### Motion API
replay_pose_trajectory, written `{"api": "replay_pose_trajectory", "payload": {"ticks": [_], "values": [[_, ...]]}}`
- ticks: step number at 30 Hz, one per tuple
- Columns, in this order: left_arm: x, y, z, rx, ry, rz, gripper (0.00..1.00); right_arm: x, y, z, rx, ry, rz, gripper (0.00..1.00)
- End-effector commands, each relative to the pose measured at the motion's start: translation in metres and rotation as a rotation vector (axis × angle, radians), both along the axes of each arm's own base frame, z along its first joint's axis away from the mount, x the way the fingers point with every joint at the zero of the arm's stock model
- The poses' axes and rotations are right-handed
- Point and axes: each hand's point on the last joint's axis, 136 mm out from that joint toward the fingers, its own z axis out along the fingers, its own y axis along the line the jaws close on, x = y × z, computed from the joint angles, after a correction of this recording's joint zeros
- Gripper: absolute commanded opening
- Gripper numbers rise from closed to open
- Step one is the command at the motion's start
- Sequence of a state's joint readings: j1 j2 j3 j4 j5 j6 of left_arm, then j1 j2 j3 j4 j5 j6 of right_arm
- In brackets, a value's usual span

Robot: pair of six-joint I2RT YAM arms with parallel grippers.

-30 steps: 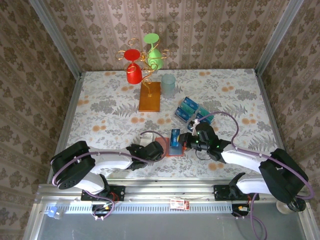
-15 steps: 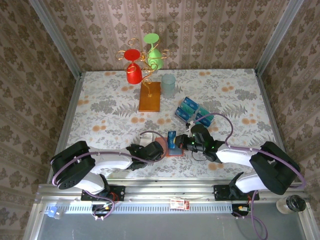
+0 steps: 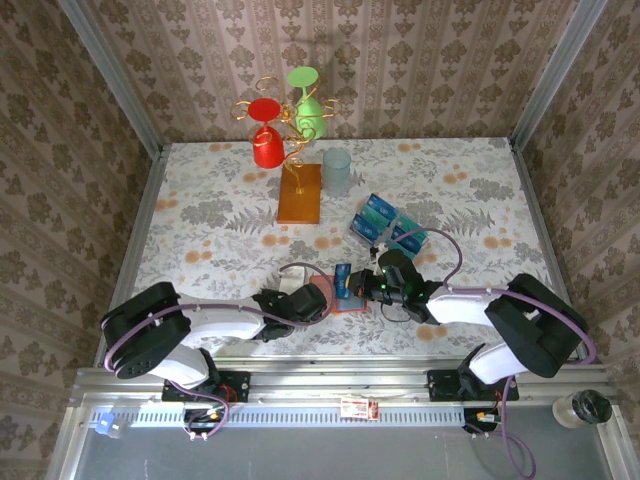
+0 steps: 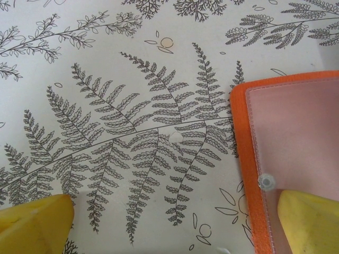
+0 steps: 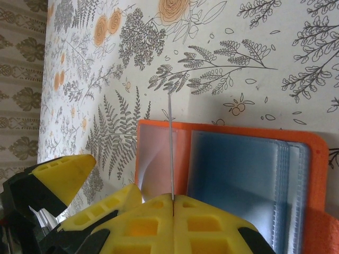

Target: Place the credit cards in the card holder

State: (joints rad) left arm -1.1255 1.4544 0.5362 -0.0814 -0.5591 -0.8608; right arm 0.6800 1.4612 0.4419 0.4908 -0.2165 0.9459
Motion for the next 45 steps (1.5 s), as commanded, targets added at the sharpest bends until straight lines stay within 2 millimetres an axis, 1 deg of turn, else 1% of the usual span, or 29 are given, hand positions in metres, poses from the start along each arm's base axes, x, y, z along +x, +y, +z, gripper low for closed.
{"api": "replay_pose_trajectory", "payload": {"ticks": [1,14,32,45], "values": [[-0.003,0.009,-0.005,0.033,-0.003,0.013,1.0,-0.002,0.003,-0.003,0.017,0.003,0.003,0.0],[-0.003,0.009,-0.005,0.029,-0.004,0.014,1.0,-0.007,0.004,-0.01,0.024,0.027,0.014,0.0],[-0.002,0.007,-0.004,0.026,-0.006,0.013,1.0,-0.022,-0.001,-0.029,0.013,0.091,0.033,0.0],[-0.001,0.006,-0.004,0.024,-0.008,0.014,1.0,-0.028,0.003,-0.037,0.018,0.128,0.056,0.0]]}}
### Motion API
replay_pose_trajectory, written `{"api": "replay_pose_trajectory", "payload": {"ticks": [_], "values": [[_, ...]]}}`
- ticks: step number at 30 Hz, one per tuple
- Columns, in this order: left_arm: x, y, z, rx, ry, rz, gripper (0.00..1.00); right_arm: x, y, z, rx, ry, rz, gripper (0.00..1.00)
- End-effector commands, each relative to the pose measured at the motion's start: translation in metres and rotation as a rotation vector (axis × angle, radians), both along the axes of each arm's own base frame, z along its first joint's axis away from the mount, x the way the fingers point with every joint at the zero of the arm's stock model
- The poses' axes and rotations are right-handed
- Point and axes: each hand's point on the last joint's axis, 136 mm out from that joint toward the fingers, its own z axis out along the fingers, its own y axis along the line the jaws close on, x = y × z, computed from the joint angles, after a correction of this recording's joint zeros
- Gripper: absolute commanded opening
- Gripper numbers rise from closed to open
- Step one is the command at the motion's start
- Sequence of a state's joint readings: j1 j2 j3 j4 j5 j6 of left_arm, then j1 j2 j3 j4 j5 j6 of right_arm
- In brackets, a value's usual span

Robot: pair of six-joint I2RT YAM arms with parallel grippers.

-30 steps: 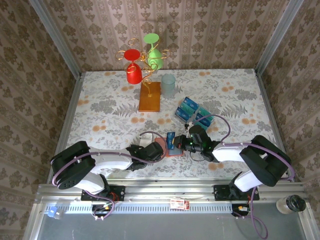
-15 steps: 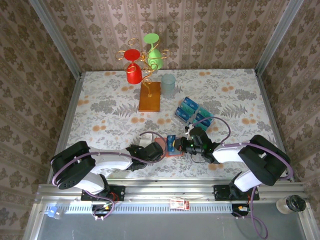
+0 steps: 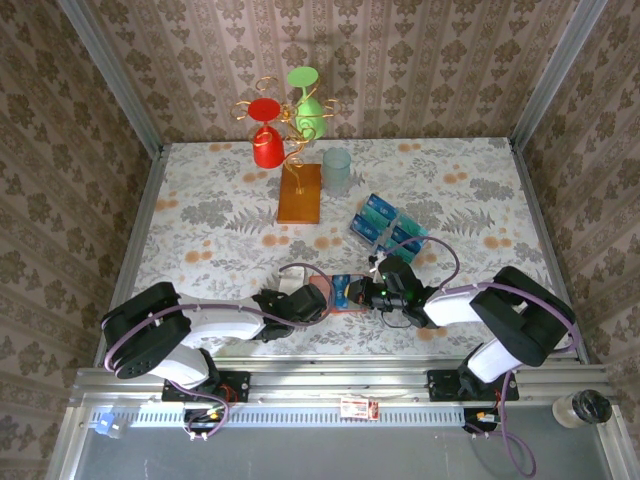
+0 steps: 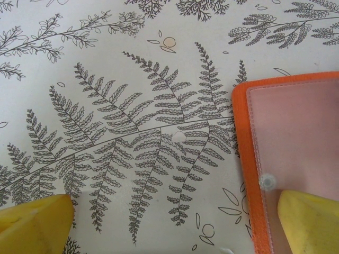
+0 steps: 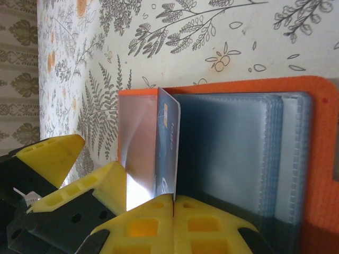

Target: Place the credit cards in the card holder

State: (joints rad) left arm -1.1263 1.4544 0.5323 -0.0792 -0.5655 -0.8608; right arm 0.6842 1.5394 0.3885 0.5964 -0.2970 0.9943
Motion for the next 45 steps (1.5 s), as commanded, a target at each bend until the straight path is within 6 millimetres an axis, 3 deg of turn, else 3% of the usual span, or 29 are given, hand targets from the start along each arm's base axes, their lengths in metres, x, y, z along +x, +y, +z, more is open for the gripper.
{"api": "replay_pose_trajectory", "payload": {"ticks": [1,29,45], "values": [[-0.002,0.005,-0.004,0.02,-0.003,0.011,1.0,-0.011,-0.002,-0.014,-0.025,0.046,0.016,0.0],[-0.002,0.006,-0.004,0.02,-0.008,0.012,1.0,-0.024,-0.008,-0.028,-0.072,0.108,0.044,0.0],[-0.002,0.006,-0.003,0.016,-0.009,0.014,1.0,-0.024,0.002,-0.036,-0.11,0.169,0.11,0.0]]}}
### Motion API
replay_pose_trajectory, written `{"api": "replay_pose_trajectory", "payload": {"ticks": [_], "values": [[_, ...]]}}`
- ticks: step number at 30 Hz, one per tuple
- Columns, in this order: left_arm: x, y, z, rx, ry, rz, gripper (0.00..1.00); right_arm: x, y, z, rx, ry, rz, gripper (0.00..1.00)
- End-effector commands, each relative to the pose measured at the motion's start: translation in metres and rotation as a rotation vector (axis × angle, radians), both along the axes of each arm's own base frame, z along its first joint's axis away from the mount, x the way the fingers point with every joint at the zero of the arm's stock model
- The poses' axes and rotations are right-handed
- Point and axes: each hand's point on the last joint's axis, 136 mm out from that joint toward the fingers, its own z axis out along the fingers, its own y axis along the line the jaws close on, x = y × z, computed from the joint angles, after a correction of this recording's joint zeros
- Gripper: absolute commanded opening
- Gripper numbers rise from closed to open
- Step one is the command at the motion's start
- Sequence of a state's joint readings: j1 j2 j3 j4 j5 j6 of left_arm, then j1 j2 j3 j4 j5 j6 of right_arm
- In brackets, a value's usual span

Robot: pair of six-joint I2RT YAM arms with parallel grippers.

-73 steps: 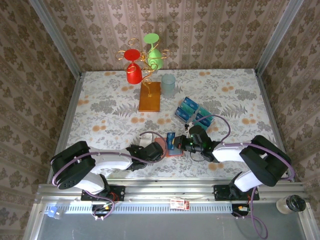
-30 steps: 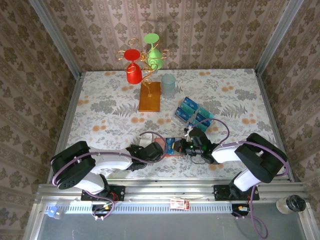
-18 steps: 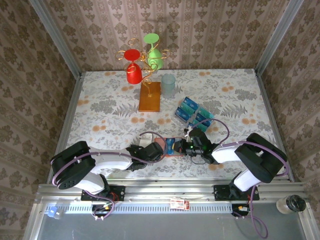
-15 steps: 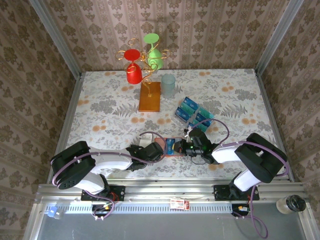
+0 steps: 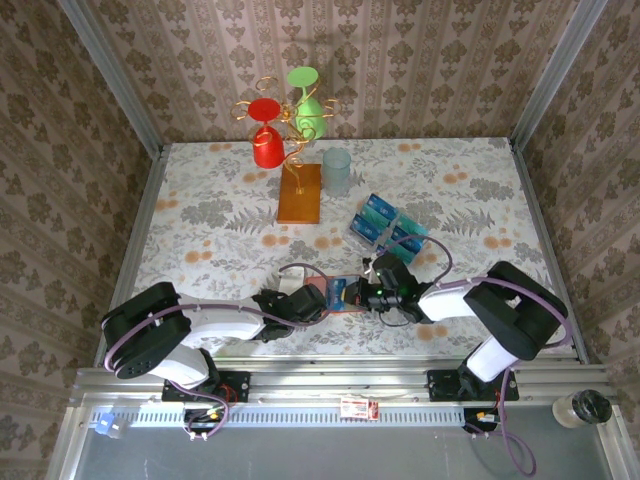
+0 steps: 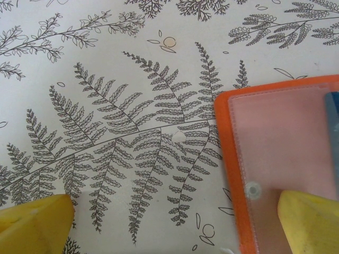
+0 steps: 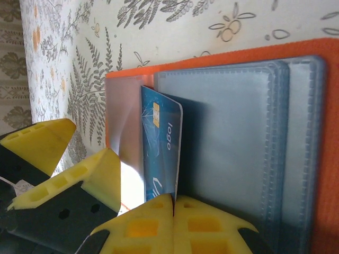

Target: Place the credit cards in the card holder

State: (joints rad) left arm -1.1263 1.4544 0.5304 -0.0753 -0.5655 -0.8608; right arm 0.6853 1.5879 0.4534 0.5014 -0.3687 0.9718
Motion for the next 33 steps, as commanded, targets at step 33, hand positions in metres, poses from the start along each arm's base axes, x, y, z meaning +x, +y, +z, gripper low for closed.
{"api": "replay_pose_trajectory", "payload": {"ticks": [33], "values": [[0.002,0.035,-0.001,0.015,-0.023,0.087,1.0,0.012,0.007,0.012,-0.239,-0.009,0.189,0.21]]}}
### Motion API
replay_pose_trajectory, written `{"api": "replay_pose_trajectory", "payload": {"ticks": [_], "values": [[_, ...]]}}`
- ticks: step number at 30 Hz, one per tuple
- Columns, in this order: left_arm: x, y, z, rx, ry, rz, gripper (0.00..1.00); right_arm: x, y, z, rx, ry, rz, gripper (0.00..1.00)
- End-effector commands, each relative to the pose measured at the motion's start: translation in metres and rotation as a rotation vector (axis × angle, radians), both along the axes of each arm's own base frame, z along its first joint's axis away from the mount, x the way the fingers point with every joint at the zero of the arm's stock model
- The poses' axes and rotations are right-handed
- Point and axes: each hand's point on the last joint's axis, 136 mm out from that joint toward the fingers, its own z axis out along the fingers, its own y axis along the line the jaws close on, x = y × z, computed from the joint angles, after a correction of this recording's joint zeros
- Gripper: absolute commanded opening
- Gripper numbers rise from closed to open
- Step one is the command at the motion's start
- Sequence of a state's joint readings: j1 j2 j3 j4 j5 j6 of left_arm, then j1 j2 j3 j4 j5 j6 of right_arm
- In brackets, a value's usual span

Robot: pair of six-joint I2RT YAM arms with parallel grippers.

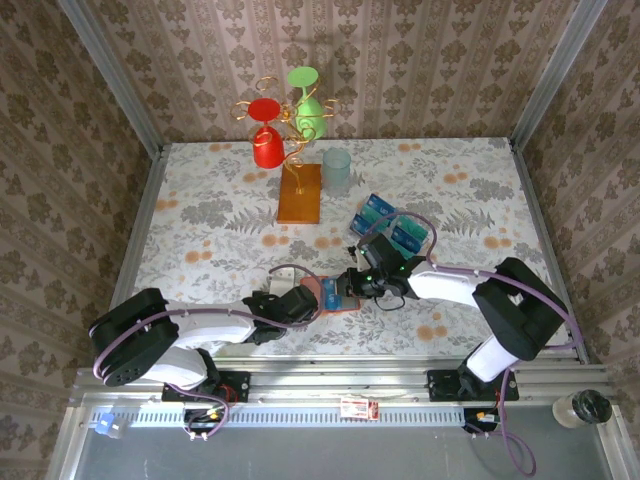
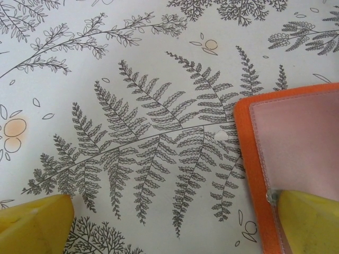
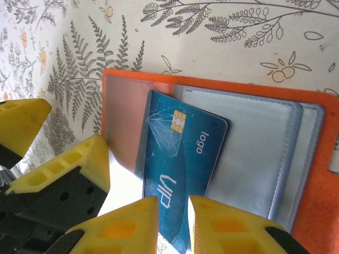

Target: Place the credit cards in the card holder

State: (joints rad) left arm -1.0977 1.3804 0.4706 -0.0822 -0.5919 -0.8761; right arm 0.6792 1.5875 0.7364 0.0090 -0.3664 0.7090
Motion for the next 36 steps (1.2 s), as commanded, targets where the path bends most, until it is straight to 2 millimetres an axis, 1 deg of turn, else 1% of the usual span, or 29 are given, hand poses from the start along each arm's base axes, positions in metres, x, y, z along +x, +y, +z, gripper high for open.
{"api": "replay_pose_trajectory", "payload": {"ticks": [1,6,13,21,23,25,27,30,33,36], "values": [[0.0,0.013,-0.004,0.019,0.001,0.037,1.0,0.001,0.002,-0.009,-0.042,0.011,0.018,0.21],[0.0,0.014,-0.007,0.022,0.008,0.039,1.0,0.003,0.008,-0.015,-0.055,0.025,0.033,0.21],[0.001,0.012,-0.009,0.018,0.009,0.036,1.0,0.001,0.023,-0.024,-0.069,0.048,0.068,0.19],[0.002,0.012,-0.006,0.017,0.006,0.036,1.0,0.001,0.041,-0.02,-0.049,0.054,0.093,0.19],[0.003,0.014,-0.003,0.013,0.002,0.041,1.0,0.002,0.041,-0.016,-0.047,0.048,0.094,0.19],[0.003,0.016,0.002,0.007,-0.005,0.049,1.0,0.004,0.04,-0.008,-0.044,0.029,0.089,0.19],[0.004,0.021,0.006,0.002,-0.009,0.061,1.0,0.006,0.038,0.001,-0.044,0.006,0.082,0.19],[0.006,0.028,0.008,-0.009,-0.008,0.079,1.0,0.007,0.034,0.009,-0.054,-0.02,0.072,0.19],[0.006,0.033,0.007,-0.01,-0.004,0.089,1.0,0.006,0.03,0.009,-0.074,-0.027,0.071,0.18],[0.007,0.037,0.005,-0.009,0.004,0.097,1.0,0.003,0.028,0.004,-0.101,-0.027,0.078,0.18]]}}
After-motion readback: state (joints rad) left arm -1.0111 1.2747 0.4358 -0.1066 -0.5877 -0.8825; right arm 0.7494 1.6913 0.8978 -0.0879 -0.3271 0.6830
